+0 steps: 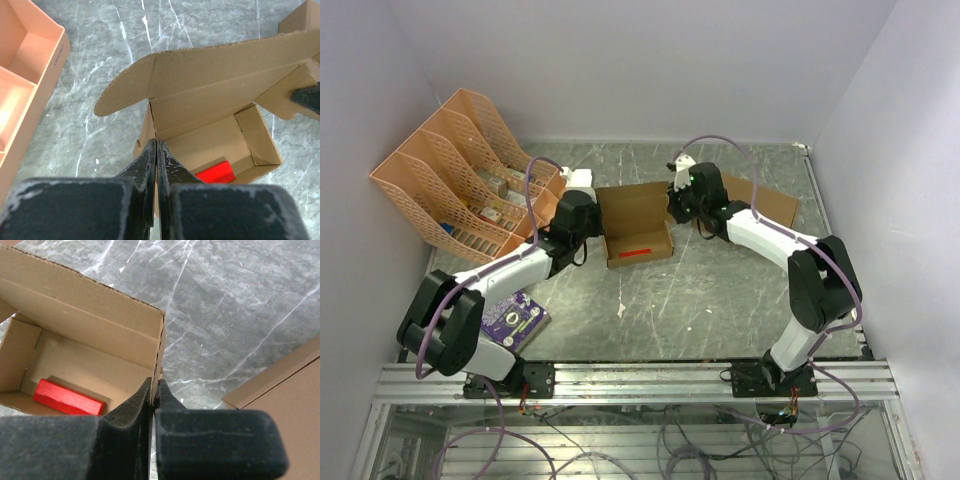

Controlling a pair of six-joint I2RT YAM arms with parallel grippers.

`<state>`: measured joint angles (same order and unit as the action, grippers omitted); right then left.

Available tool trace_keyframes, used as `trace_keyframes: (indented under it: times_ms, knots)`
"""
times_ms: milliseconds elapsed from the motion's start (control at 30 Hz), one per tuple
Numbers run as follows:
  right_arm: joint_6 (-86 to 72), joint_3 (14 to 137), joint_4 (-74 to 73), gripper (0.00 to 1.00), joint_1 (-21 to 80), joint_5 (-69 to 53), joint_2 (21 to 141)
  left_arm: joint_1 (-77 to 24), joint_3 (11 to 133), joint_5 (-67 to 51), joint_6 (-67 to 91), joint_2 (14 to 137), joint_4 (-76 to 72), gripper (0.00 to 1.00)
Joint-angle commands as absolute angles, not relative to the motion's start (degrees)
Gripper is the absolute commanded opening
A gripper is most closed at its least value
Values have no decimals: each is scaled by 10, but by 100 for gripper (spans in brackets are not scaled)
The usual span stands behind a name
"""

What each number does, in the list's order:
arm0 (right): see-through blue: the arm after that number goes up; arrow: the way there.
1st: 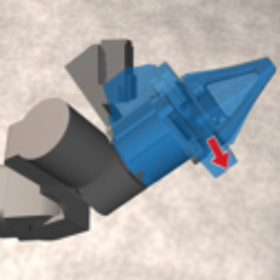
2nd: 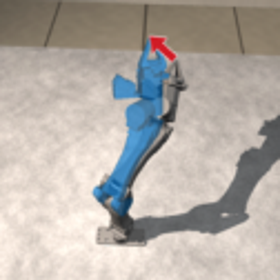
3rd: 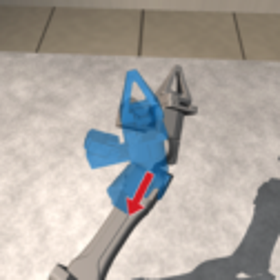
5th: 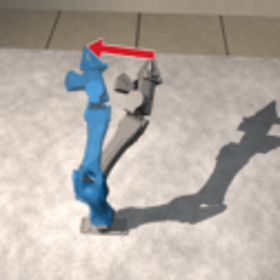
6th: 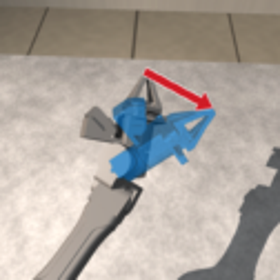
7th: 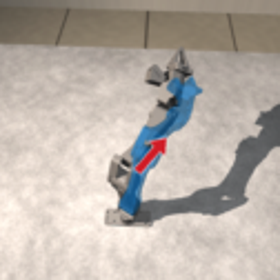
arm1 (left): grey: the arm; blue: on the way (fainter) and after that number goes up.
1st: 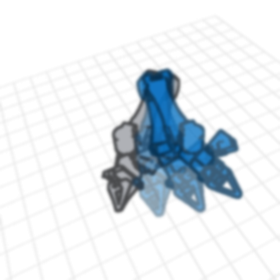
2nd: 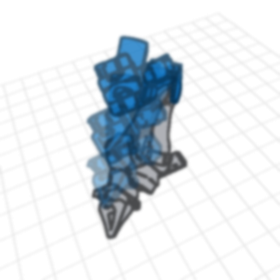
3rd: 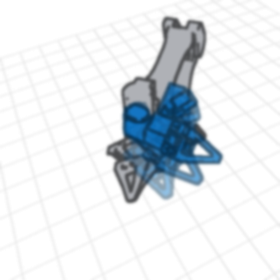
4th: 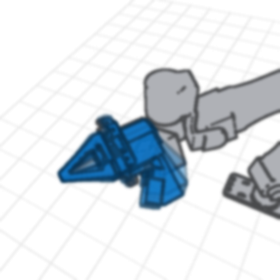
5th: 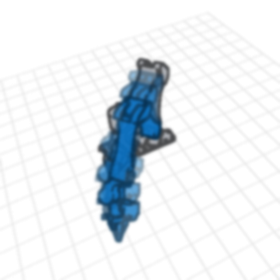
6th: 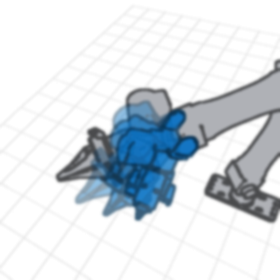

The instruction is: Fold the paper box

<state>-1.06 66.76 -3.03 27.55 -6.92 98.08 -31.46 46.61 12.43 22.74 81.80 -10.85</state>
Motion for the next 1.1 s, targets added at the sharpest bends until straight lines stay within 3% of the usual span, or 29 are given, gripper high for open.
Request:
trace_keyframes:
  times_ms: [0, 400, 1067]
  knots:
    - [-52, 645, 8, 0, 303, -30, 956, -342, 486, 177, 249, 822, -138, 7]
    - [-68, 630, 77, 0, 327, 35, 958, -362, 484, 243, 216, 834, -186, 7]
    - [-111, 595, 109, 0, 334, 60, 966, -370, 486, 258, 228, 865, -209, 7]
